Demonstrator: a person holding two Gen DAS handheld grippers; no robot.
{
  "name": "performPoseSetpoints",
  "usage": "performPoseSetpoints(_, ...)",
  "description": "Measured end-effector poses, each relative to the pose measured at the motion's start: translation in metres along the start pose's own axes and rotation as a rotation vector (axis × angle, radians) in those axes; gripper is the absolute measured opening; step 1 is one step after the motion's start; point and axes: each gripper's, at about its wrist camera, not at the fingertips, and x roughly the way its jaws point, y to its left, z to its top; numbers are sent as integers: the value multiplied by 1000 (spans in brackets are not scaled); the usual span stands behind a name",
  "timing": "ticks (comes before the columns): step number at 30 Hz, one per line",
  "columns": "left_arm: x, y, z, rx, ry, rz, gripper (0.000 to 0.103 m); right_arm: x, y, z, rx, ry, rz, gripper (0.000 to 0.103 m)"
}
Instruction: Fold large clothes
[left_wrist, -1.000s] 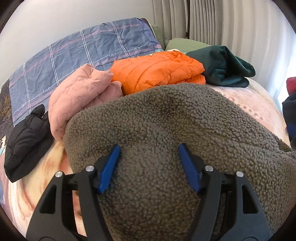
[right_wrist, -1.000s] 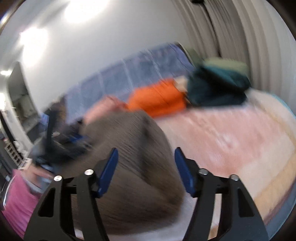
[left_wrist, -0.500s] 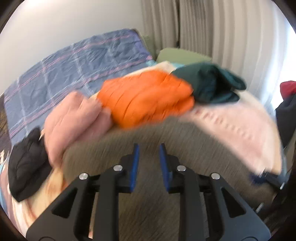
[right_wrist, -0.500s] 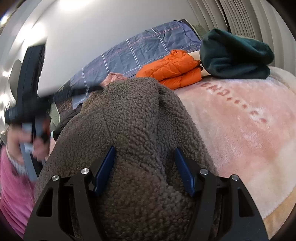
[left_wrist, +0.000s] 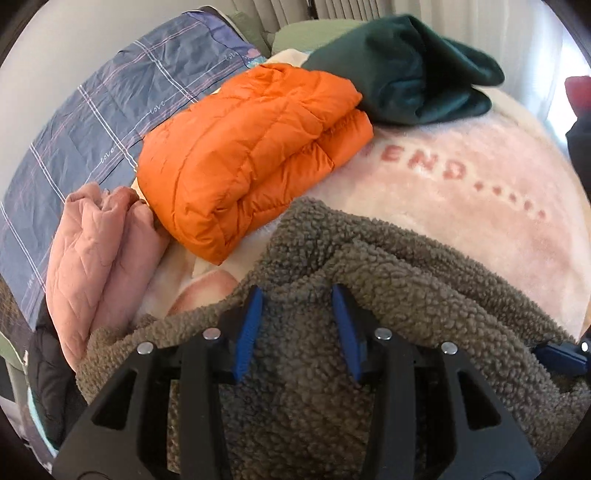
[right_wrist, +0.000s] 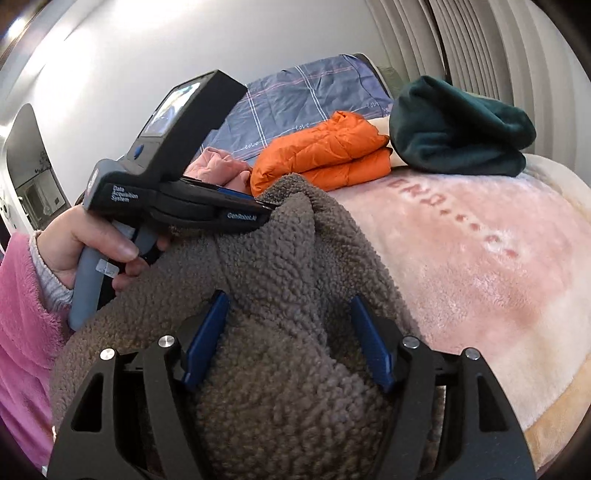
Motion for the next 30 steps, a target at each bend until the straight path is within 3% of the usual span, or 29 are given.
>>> performPoseSetpoints(6, -48, 4, -6, -7, -110, 127, 53, 0, -2, 0, -11, -4, 11, 70)
performPoseSetpoints(9, -72, 36, -22, -91, -155, 168, 53, 0, -4, -1, 0, -5, 21, 70)
performPoseSetpoints(12, -77, 80, -44, -198, -135, 247, 49, -1, -3, -1, -3, -9, 18, 70)
performPoseSetpoints(14, -60, 108, -60, -304, -74, 243, 51, -1, -2, -1, -2, -11, 21, 70)
performPoseSetpoints(15, -40, 122, -75, -363, -29, 183, 59, -1, -2, -1, -3, -12, 25, 70)
performPoseSetpoints(16, -25, 124, -84, -374, -11, 143, 61, 0, -1, -1, -6, -13, 26, 70)
performPoseSetpoints(19, -10, 123, -97, -437, -52, 129, 61, 2, 2, 1, -5, -21, 6, 70)
performPoseSetpoints(21, -11, 116, -94, -404, -46, 166, 61, 3, -2, 2, 5, -11, 18, 70)
performPoseSetpoints(25, -13, 121, -92, -405, -31, 145, 61, 3, -2, 3, 5, -3, 22, 70)
performPoseSetpoints(30, -55, 108, -79, -352, -85, 241, 61, -2, -3, 0, 12, 0, 22, 71)
